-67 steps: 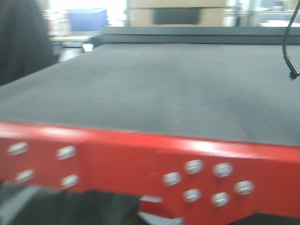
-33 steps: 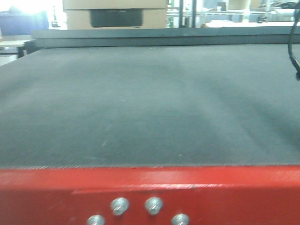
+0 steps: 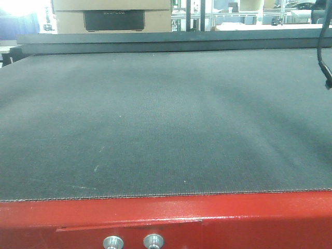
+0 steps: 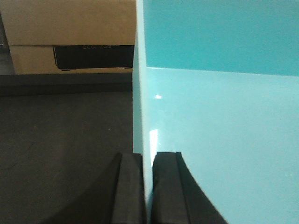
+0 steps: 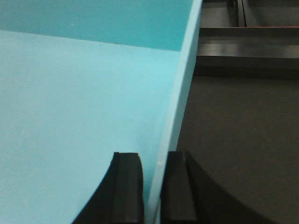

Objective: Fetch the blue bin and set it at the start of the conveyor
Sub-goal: 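Lower the held bin onto the near end of the conveyor belt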

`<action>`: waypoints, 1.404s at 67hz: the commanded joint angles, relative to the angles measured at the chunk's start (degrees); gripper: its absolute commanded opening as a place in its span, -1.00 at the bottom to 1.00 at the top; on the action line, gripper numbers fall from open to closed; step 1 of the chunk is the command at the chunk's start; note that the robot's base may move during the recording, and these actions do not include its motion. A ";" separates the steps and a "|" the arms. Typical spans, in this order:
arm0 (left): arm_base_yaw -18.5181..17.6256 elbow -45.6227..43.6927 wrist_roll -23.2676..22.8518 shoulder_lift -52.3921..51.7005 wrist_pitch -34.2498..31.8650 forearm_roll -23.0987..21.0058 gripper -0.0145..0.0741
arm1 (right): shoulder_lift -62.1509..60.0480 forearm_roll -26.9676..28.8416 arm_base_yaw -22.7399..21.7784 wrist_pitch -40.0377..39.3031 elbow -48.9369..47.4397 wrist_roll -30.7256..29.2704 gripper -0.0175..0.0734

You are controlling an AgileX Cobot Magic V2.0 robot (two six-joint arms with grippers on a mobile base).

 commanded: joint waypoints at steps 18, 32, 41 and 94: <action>-0.30 -0.41 0.00 -0.52 -2.64 -1.15 -0.92 | -1.46 1.35 0.40 -4.46 -0.54 -1.71 -0.95; -0.30 -0.41 0.00 -0.52 -2.64 -1.15 -0.92 | -1.46 1.35 0.40 -4.46 -0.54 -1.71 -0.95; -0.30 -0.41 0.00 -0.52 -2.64 -1.15 -0.92 | -1.46 1.35 0.40 -4.57 -0.54 -1.71 -0.95; 0.86 8.56 -0.11 7.32 20.15 -0.80 -0.92 | 11.10 1.23 -1.45 16.78 -0.66 -2.35 -0.95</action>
